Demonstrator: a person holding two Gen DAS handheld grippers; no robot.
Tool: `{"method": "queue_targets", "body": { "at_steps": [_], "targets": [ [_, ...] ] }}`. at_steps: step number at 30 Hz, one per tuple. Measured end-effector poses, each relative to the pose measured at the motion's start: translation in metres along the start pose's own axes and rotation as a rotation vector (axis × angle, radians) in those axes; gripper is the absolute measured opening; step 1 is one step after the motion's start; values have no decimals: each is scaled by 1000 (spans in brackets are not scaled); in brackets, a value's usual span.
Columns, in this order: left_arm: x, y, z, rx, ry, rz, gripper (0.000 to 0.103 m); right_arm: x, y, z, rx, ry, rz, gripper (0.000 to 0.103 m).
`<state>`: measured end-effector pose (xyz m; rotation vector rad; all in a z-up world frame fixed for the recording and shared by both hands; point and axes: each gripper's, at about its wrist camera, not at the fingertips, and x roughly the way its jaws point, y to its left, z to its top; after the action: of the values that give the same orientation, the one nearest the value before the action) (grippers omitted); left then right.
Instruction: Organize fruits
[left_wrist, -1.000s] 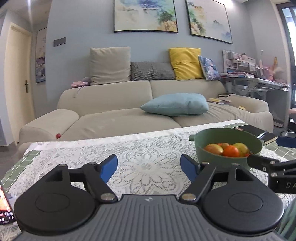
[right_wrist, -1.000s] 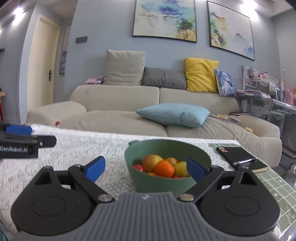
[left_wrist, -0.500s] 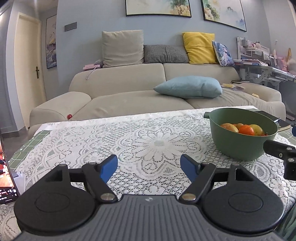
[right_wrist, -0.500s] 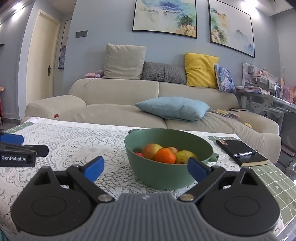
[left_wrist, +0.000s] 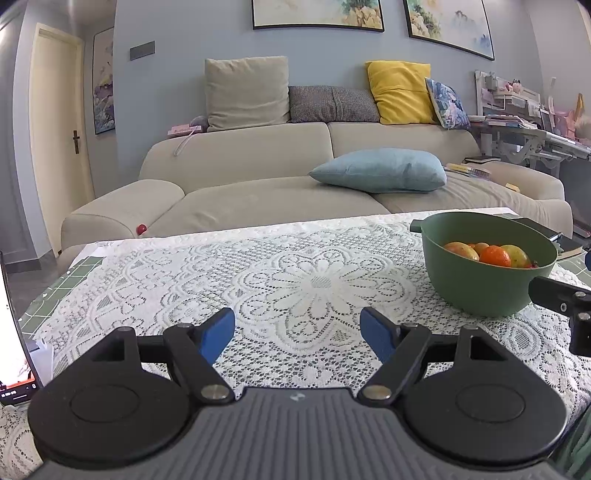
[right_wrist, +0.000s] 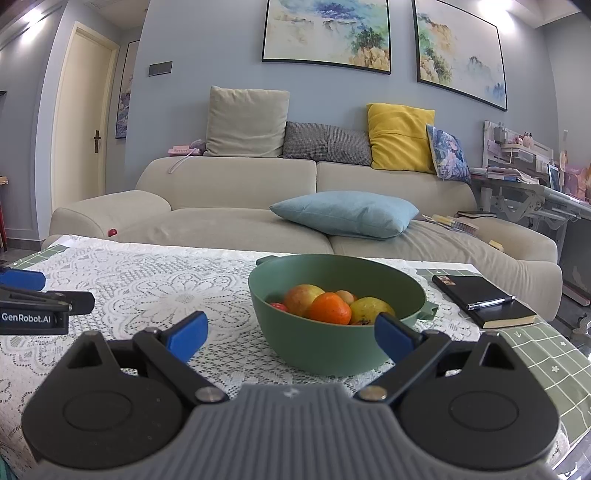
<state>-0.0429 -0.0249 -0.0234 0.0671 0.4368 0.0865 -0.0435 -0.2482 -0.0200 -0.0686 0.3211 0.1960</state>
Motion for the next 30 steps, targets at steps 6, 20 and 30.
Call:
{"method": "queue_targets", "body": {
  "at_steps": [6,20,30],
  "targets": [
    [1,0,0,4,5,-1,90,0,0,0,2,0,-1,94],
    [2,1,-1,2,9,0,90,1,1,0,1,3,-1,94],
    [1,2,-1,3,15,2,90,1,1,0,0,5,-1,94]
  ]
}}
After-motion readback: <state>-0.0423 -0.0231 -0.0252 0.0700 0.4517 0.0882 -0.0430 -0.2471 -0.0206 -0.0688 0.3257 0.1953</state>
